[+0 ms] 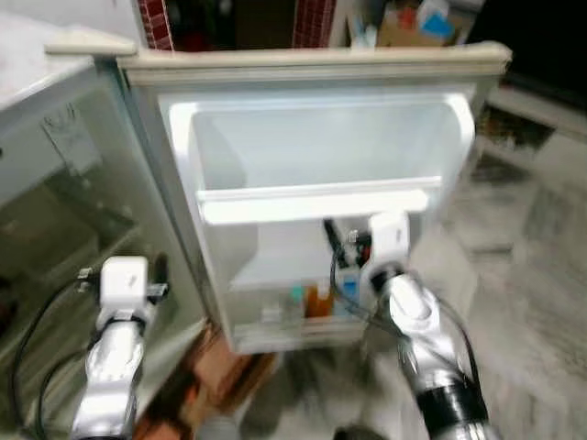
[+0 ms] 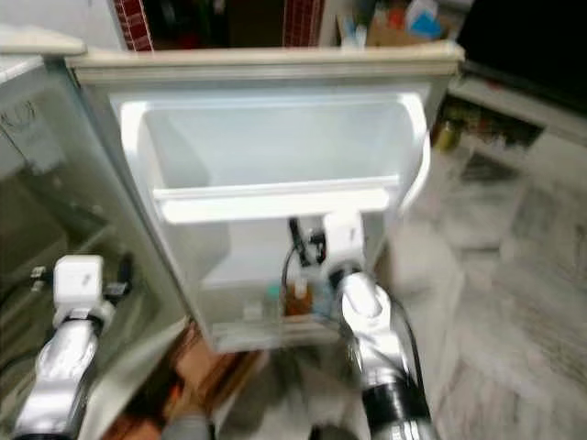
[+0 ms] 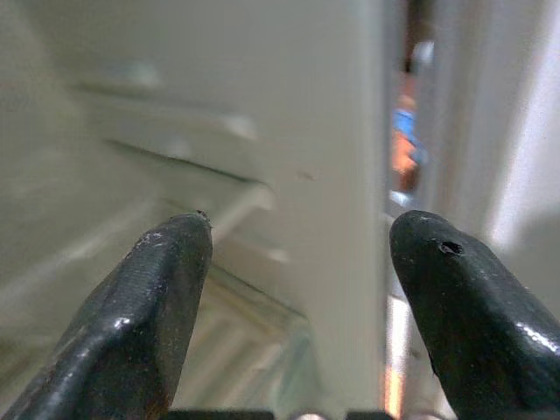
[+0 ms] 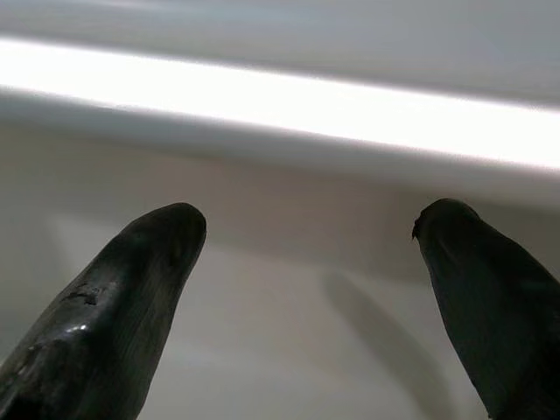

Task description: Restocking fridge

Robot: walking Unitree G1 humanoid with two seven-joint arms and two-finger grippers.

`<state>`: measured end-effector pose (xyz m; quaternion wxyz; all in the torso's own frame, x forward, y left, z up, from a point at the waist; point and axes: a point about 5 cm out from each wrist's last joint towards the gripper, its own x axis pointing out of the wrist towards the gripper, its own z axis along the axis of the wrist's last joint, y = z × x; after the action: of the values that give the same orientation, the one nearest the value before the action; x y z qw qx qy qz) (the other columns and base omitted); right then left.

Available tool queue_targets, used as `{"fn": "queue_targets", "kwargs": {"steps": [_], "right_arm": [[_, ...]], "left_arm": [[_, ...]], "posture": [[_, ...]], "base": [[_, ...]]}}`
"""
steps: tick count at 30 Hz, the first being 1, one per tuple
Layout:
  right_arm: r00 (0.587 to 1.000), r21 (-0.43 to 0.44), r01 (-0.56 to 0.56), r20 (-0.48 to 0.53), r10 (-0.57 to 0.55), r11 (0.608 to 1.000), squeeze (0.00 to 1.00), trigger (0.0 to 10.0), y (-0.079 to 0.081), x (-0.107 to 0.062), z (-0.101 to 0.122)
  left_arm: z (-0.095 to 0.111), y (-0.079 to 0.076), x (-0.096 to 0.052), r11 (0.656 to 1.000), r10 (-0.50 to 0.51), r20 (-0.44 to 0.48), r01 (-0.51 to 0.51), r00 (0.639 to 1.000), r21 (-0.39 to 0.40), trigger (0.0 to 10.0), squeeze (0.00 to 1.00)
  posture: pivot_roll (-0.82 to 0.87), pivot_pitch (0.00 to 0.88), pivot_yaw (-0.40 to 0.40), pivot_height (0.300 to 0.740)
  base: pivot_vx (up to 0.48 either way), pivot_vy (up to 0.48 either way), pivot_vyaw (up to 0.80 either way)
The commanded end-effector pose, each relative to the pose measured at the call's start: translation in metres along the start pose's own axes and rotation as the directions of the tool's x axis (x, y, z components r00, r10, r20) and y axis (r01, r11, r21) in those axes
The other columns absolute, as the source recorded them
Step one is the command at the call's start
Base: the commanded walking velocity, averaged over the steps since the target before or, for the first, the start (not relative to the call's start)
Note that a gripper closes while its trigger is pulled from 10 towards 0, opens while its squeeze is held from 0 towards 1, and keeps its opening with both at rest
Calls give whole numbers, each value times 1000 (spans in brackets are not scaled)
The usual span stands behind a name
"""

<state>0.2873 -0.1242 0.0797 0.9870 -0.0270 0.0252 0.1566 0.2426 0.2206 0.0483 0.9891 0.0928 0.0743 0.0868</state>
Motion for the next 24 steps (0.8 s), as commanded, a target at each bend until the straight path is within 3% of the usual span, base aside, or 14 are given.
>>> {"fn": "queue_targets", "kwargs": {"steps": [1,7,11,19,21,22,24], "right_arm": [[996,4,-2,-86,3,1000,0,10000,-12,-12,-17],[979,49,-79,-182,87,996,0,10000,-13,-30,-35],[975,31,-103,-194,107,994,0,10000,-14,-28,-34],[990,-97,-99,-112,88,990,0,10000,-12,-19,-18],[991,-108,-92,-108,80,990,0,10000,-14,-18,-16],[994,-158,-54,-106,37,986,0,10000,-19,-16,-14],[995,-54,6,-99,-12,998,0,10000,-27,-14,-12]], "left_arm": [[0,-14,-1,999,-38,-5,38,999,-17,10000,0],[-8,-14,-9,998,-57,-42,57,997,3,10000,0],[-10,-15,-10,998,-64,-53,65,997,14,10000,0],[-9,-5,-7,999,-26,-59,27,998,21,10000,0],[-10,0,-7,1000,13,-84,-15,996,-24,10000,0],[-9,5,-7,997,46,-92,-51,995,-50,10000,0],[-7,9,-8,995,76,-80,-80,994,-52,10000,0]], "posture": [[99,0,-2,740],[95,0,-1,740],[95,0,1,740],[109,0,12,740],[114,11,21,740],[126,18,26,740],[138,29,27,740]], "base": [[0,-465,0],[0,-448,0],[0,-428,0],[0,-421,0],[0,-439,0],[0,-458,0],[0,-469,0]]}}
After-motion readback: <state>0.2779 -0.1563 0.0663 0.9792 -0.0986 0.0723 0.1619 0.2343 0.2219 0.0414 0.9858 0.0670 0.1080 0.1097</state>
